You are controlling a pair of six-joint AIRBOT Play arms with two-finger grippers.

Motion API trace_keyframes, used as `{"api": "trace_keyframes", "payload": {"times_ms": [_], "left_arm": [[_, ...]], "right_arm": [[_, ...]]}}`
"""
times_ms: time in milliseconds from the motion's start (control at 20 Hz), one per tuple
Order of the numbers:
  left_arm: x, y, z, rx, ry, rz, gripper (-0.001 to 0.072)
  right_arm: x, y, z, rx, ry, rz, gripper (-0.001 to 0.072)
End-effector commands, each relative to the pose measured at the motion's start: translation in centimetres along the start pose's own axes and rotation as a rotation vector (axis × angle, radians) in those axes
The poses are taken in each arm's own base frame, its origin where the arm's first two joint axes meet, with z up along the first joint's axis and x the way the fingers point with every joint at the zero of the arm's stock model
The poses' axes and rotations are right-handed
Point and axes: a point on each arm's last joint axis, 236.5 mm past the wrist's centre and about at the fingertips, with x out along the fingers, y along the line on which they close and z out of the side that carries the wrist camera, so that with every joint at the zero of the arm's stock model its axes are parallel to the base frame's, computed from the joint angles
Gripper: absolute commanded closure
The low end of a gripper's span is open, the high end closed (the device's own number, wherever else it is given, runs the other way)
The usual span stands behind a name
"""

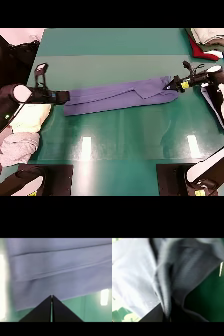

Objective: Fold the shirts.

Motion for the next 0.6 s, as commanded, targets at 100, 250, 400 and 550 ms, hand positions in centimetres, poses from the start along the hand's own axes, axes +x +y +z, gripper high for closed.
{"api": "trace_keyframes", "payload": {"times_ms": [100, 250, 400, 550], "left_arm": [[4.1, -10.3, 0.7, 0.223, 0.073, -0.132, 0.0684], [9.2, -16.0, 0.2, 0.324, 0.134, -0.178, 0.0684], [14.4, -19.5, -1.6, 0.389, 0.202, -0.198, 0.0683], [17.7, -21.0, -2.9, 0.357, 0.252, -0.230, 0.0683]], "right_arm": [[-3.2, 8.0, 0.7, -0.164, -0.026, -0.003, 0.0696], [-4.3, 14.6, -0.1, -0.287, -0.055, -0.010, 0.0696], [-4.2, 20.1, -2.1, -0.406, -0.053, -0.003, 0.0697], [-3.4, 24.3, -3.7, -0.477, -0.055, 0.009, 0.0697]]}}
